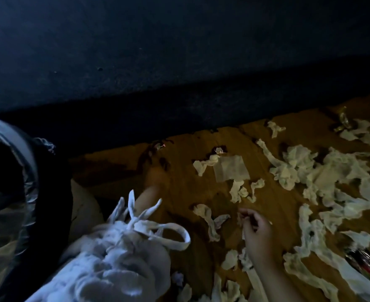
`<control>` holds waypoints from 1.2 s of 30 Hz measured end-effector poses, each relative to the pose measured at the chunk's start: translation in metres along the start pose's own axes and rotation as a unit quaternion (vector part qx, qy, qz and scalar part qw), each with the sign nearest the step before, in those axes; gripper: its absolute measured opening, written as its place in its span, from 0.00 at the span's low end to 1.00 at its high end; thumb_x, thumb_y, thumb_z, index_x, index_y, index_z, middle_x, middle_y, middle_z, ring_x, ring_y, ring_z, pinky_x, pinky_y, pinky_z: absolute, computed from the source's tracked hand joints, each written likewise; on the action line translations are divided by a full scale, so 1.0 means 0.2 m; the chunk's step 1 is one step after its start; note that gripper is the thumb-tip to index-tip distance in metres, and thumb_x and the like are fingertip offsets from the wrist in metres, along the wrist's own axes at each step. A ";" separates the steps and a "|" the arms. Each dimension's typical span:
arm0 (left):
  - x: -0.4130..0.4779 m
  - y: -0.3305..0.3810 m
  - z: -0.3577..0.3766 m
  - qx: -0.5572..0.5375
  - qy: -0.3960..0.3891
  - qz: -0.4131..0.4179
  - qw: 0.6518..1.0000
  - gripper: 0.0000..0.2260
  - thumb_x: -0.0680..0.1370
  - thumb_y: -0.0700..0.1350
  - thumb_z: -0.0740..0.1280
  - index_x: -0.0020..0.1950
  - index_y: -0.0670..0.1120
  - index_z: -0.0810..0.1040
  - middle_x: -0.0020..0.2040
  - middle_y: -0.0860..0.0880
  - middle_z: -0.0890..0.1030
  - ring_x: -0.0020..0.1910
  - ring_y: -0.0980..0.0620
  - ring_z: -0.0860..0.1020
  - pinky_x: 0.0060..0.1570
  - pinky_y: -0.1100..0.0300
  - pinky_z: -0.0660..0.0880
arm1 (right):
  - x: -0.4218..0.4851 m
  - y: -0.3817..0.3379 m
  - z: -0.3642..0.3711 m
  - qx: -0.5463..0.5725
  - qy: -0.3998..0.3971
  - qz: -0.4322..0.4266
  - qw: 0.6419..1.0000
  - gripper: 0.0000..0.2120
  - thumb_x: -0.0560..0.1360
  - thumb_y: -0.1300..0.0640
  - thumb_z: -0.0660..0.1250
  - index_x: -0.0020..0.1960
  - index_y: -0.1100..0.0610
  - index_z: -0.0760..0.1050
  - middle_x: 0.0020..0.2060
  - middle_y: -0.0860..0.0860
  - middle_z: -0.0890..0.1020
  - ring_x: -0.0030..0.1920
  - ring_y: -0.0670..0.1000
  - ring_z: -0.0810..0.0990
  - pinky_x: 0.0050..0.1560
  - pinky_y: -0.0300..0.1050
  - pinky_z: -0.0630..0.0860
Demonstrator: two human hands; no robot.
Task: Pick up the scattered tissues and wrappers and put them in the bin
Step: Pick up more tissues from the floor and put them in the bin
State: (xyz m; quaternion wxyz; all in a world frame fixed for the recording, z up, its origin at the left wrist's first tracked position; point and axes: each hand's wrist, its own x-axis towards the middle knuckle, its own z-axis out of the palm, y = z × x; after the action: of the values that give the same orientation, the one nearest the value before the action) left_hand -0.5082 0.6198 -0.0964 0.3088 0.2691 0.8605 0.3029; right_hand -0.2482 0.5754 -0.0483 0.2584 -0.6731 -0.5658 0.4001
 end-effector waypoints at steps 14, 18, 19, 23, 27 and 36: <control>-0.02 0.08 0.07 0.165 -0.049 0.138 0.975 0.20 0.80 0.51 0.56 0.70 0.43 0.64 0.66 0.39 0.70 0.66 0.39 0.69 0.63 0.46 0.69 | 0.46 -0.21 0.20 -0.319 -0.142 -0.080 0.934 0.29 0.78 0.55 0.61 0.75 0.46 0.53 0.76 0.44 0.47 0.76 0.57 0.48 0.73 0.56 0.57; 0.03 0.14 0.07 0.127 -0.011 0.144 0.981 0.27 0.79 0.49 0.60 0.74 0.43 0.55 0.71 0.38 0.61 0.66 0.37 0.68 0.60 0.43 0.70 | 0.61 -0.19 0.24 -0.396 -0.239 -0.077 0.883 0.30 0.79 0.54 0.59 0.76 0.47 0.49 0.77 0.50 0.46 0.76 0.58 0.48 0.75 0.56 0.53; 0.05 0.16 0.06 0.128 -0.013 0.133 0.983 0.29 0.79 0.50 0.61 0.75 0.43 0.53 0.72 0.38 0.60 0.66 0.37 0.68 0.61 0.43 0.70 | 0.61 -0.17 0.24 -0.396 -0.245 -0.076 0.882 0.28 0.79 0.57 0.58 0.76 0.48 0.51 0.77 0.50 0.48 0.76 0.58 0.50 0.75 0.54 0.54; 0.11 0.19 0.07 0.165 -0.033 0.110 0.980 0.29 0.80 0.53 0.57 0.77 0.47 0.49 0.76 0.42 0.55 0.73 0.40 0.61 0.68 0.47 0.63 | 0.51 -0.09 0.19 -0.354 -0.200 -0.084 0.910 0.24 0.80 0.63 0.53 0.74 0.50 0.59 0.77 0.49 0.54 0.76 0.55 0.53 0.75 0.51 0.56; 0.09 0.18 0.09 0.213 -0.051 0.110 0.969 0.26 0.81 0.54 0.52 0.76 0.46 0.52 0.78 0.46 0.51 0.76 0.45 0.52 0.73 0.50 0.51 | 0.45 -0.04 0.16 -0.323 -0.204 -0.094 0.919 0.22 0.81 0.62 0.50 0.74 0.50 0.60 0.76 0.49 0.55 0.76 0.53 0.55 0.73 0.45 0.54; -0.13 0.18 0.26 0.180 -0.131 0.241 0.945 0.27 0.79 0.58 0.56 0.76 0.54 0.54 0.73 0.45 0.66 0.71 0.44 0.66 0.68 0.51 0.65 | 0.44 -0.07 0.11 -0.309 -0.226 -0.052 0.922 0.17 0.79 0.60 0.54 0.66 0.56 0.72 0.62 0.56 0.77 0.62 0.55 0.75 0.55 0.37 0.69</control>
State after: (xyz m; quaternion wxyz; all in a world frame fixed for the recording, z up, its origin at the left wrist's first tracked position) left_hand -0.4442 0.6456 -0.0952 0.2832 0.5569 0.7621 0.1699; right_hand -0.2710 0.6618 -0.0699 -0.0765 -0.5808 -0.7388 0.3331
